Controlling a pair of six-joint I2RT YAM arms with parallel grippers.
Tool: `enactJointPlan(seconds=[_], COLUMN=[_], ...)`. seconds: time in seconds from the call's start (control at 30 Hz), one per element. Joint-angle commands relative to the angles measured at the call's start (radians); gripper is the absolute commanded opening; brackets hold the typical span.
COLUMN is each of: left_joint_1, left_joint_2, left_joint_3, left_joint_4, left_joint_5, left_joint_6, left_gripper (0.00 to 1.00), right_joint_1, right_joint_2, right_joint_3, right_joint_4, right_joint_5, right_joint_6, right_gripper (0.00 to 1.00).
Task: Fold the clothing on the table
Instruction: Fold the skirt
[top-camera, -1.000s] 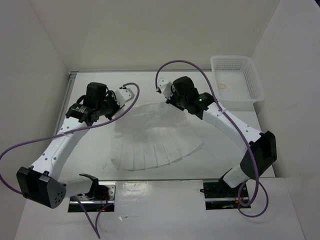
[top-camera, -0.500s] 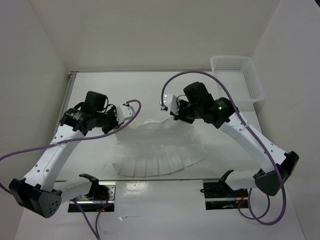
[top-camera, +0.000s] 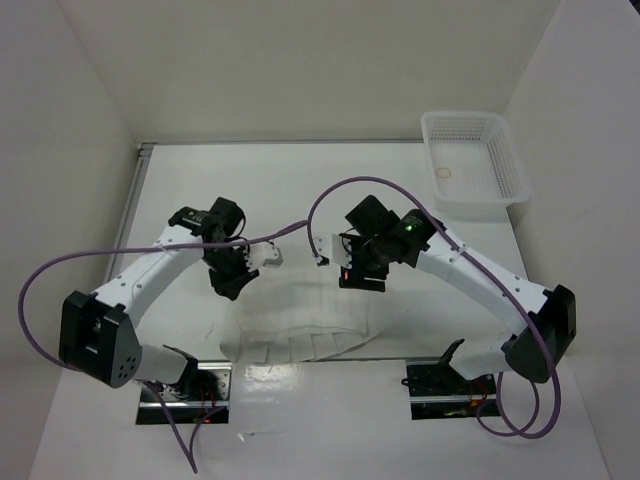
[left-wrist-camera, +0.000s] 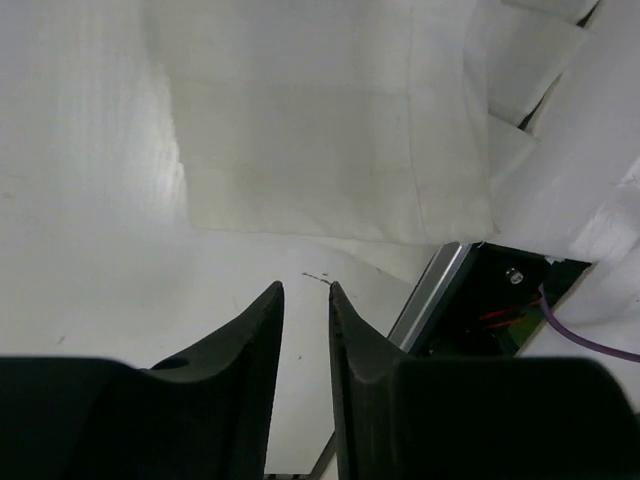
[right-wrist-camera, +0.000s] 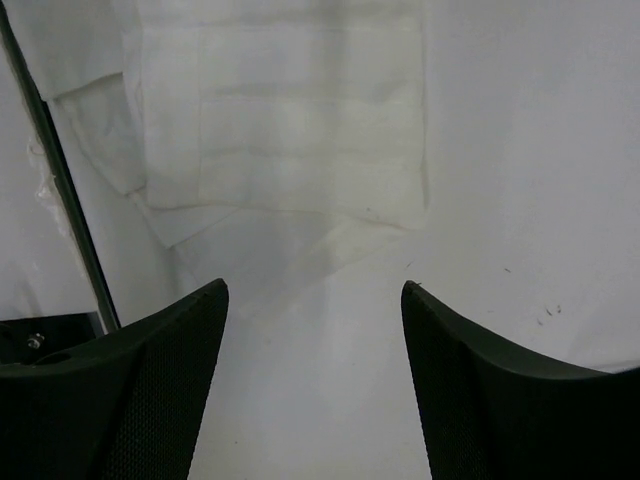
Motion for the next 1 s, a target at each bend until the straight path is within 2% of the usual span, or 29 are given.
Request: enactJointPlan(seconds=[0.0,0.13,0.23,0.27,0.3,0.37,0.4,0.57,0.8,0.97], left_joint_1=[-0.003,0.020,0.045,0.045,0.045,0.071,0.088,0.120,0.166,0.177], left_joint_2=[-0.117,-0.331,-0.498,-0.531,-0.557,-0.625,-0.651,-0.674,-0.656,-0.634], left_joint_3=[0.086,0.077,0.077,0.077,0.077,0.090,0.090,-0.056,-0.116,-0.150], left_joint_4=[0.025,0.219,0.356,0.391,0.434,0.469,0.482,0.635,0.683,0.694], left_joint_5=[0.020,-0.023,-0.121,-0.167,-0.243,-0.291,-0.331,-0.512,-0.512,-0.532], left_joint_6=[-0.023,-0.118,-0.258,-0.354,-0.391,-0.454,-0.463,-0.526,-0.598,-0.620], left_gripper=[0.32,0.41,0.57,0.70,0.78,0.97,1.00,1.00,1.00,1.00], right_joint_1=[0.006,0.006,0.017,0.026,0.026,0.049,0.069,0.135,0.158,0.186], right_joint_2=[-0.006,0.035,0.122,0.147,0.173,0.261,0.291,0.450,0.507,0.543], right_joint_3=[-0.005,-0.005,-0.005,-0.005,-0.005,0.004,0.004,0.078,0.259,0.351], right_joint_4=[0.065,0.158,0.184,0.205,0.205,0.230,0.230,0.288,0.297,0.250], right_joint_5=[0.038,0.024,0.012,0.012,0.000,-0.009,-0.009,0.024,0.024,-0.071], right_joint_6=[0.027,0.078,0.116,0.128,0.140,0.173,0.186,0.303,0.473,0.570], right_gripper=[0.75,0.85,0.91,0.91,0.93,0.95,0.97,0.99,0.99,0.99])
